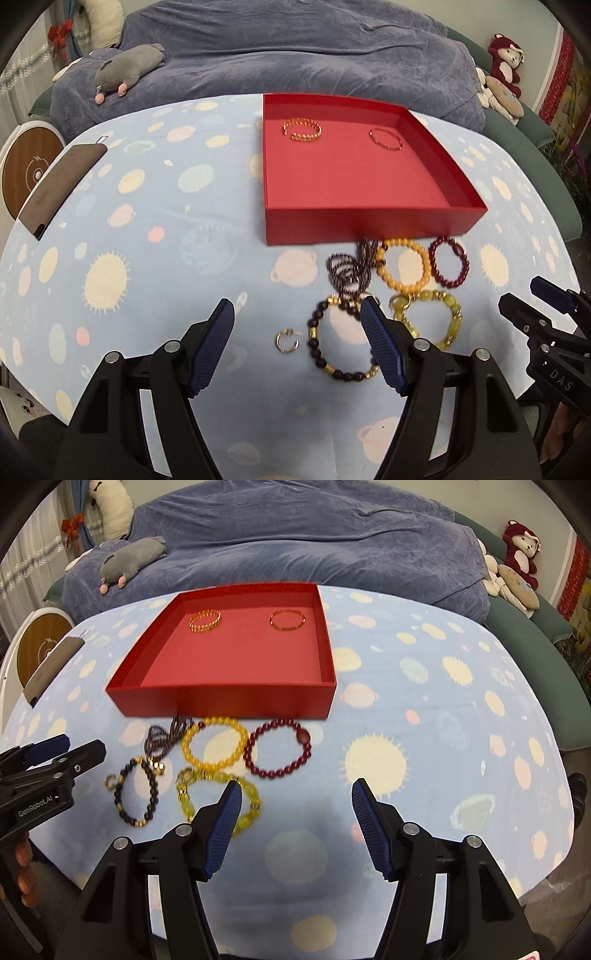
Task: Organize jewelry
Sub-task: 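Grasp the black-and-gold bead bracelet with the left tool while the right tool grasps the dark red bead bracelet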
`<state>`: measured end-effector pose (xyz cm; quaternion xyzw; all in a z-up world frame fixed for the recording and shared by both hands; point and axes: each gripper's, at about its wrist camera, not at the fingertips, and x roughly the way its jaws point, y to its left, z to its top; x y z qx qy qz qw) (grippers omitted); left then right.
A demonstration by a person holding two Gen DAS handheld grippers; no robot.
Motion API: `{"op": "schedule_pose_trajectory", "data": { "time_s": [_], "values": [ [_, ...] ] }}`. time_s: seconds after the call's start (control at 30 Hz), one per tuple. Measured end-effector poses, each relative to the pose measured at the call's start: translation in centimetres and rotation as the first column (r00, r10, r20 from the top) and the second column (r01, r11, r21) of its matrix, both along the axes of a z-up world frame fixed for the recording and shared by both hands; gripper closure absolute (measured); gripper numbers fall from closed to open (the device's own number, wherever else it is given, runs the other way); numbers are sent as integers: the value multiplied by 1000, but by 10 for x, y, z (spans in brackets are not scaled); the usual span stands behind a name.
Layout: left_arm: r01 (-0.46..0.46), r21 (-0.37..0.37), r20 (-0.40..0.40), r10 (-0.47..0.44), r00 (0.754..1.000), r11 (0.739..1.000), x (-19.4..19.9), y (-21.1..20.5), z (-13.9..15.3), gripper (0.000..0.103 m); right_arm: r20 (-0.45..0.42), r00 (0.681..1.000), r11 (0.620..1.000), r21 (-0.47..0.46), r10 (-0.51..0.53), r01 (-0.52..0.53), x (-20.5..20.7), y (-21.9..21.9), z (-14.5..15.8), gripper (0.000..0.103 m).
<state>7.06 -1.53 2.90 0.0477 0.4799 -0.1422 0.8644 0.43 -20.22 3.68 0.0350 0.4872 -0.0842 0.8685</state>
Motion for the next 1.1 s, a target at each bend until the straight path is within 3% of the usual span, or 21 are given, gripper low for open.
{"op": "schedule_pose_trajectory", "data": {
  "time_s": [0.17, 0.37, 0.43, 0.57, 0.63, 0.97, 1.1],
  "values": [
    [13, 25, -40, -12, 999, 1000, -1, -6, -30, 43, -30, 1000, 1000, 14, -5, 6, -5, 6, -18, 43],
    [34, 22, -36, -33, 999, 999, 5, -9, -39, 53, -29, 999, 999, 39, -33, 34, 5, 0, -23, 43],
    [48, 12, -32, -48, 998, 999, 6, -11, -39, 66, -30, 999, 998, 40, -44, 45, 11, -3, -24, 43],
    [50, 13, -20, -50, 999, 999, 7, -12, -38, 78, -25, 998, 997, 29, -65, 65, 27, -9, -26, 43],
    [54, 1, -22, -54, 998, 999, 8, -11, -37, 93, -24, 997, 997, 30, -73, 74, 34, -11, -28, 43],
    [37, -41, -46, -39, 998, 998, 12, -6, -34, 94, -46, 994, 995, 26, -96, 97, 65, -20, -46, 45],
    [21, -66, -61, -25, 998, 998, 15, -2, -34, 94, -42, 995, 995, 41, -88, 90, 72, -23, -50, 53]
  ]
}}
